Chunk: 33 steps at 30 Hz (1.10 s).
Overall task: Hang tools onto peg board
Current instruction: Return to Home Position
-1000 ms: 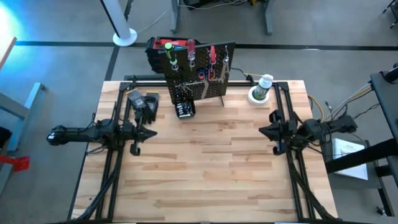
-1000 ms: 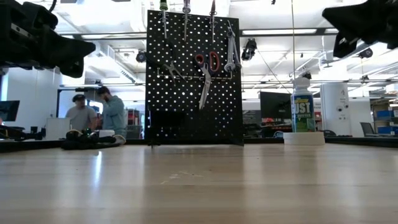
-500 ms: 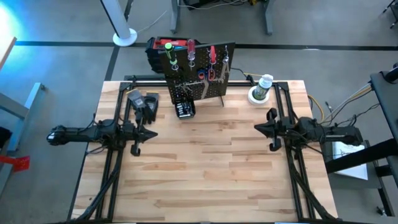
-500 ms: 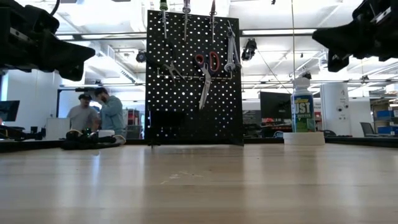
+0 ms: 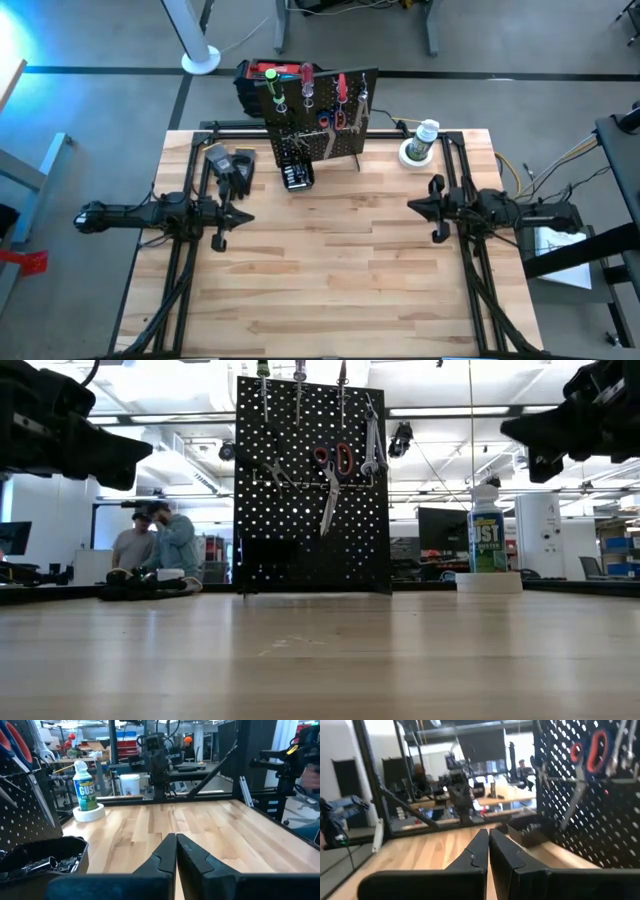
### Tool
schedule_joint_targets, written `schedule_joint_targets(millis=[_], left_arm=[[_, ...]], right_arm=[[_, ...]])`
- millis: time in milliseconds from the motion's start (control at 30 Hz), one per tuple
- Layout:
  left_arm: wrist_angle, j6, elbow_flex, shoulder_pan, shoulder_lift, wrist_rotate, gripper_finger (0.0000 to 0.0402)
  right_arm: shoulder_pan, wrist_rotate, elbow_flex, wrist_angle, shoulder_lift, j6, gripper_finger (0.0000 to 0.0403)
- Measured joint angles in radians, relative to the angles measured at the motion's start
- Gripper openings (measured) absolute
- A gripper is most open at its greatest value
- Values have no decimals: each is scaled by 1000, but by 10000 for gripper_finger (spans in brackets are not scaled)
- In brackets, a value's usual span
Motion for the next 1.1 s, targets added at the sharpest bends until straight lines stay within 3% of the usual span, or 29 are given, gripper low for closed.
schedule_joint_targets(millis=[400,500,767,1100], left_arm=[[7,32,0,3,6,-53,0],[7,24,0,3,8,-53,0],[11,-3,-1,3,-24,-55,0],[6,-6,0,3,-25,-30,0]], right_arm=[[28,10,0,61,87,-24,0],[28,-35,0,120,105,-59,0],[15,-56,0,48,-7,-80,0],[4,-52,0,26,-6,-70,0]])
